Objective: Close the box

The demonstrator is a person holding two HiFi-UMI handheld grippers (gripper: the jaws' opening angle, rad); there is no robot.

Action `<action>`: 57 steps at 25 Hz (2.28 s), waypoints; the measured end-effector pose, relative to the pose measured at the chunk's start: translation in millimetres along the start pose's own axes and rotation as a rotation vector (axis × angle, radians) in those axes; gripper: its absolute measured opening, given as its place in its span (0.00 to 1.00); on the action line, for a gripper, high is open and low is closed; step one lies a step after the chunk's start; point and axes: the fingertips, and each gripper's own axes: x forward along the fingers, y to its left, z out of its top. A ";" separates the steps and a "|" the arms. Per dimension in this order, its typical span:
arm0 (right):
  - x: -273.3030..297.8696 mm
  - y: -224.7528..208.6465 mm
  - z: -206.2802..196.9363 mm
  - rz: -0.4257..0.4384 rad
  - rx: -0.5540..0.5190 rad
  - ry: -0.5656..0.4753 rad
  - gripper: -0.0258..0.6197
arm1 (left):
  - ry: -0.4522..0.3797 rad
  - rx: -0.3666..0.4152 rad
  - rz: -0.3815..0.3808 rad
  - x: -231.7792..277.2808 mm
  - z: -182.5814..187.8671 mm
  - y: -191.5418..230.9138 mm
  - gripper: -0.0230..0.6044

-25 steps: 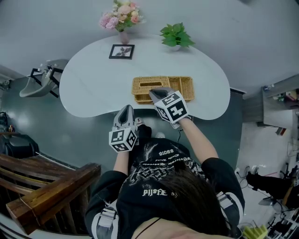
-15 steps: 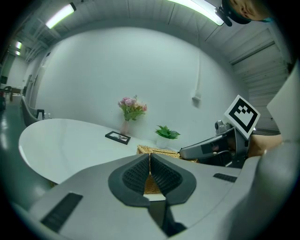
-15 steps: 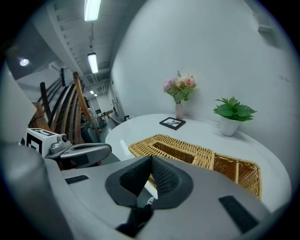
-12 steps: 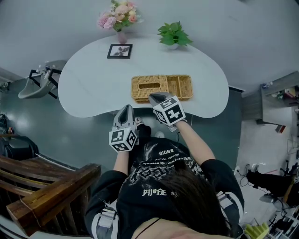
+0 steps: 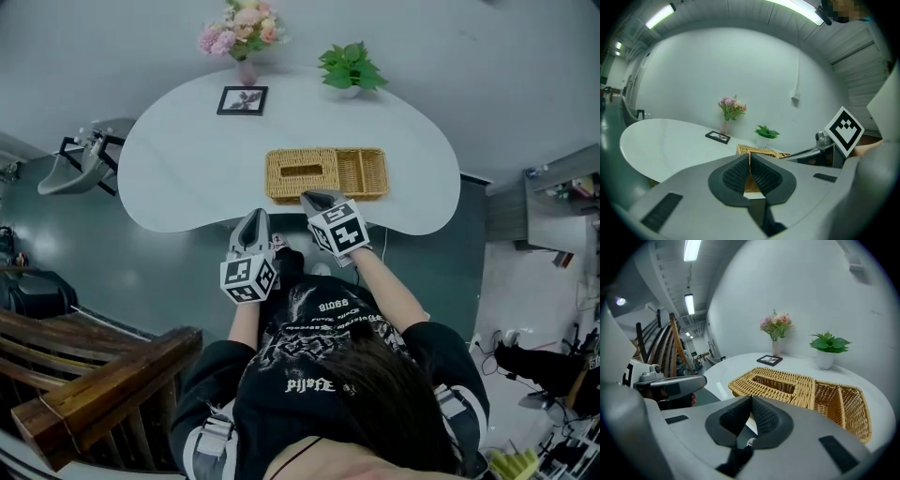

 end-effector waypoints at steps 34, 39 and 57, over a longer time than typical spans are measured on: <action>-77.5 -68.2 -23.8 -0.368 0.159 -0.316 0.08 | -0.020 0.114 -0.102 13.6 -3.6 -50.2 0.08; -78.1 -63.1 -24.3 -0.360 0.119 -0.315 0.08 | -0.023 0.117 -0.101 11.7 -5.2 -51.5 0.08; -78.3 -54.9 -28.2 -0.345 0.049 -0.312 0.08 | -0.029 0.123 -0.058 2.4 -10.2 -45.0 0.08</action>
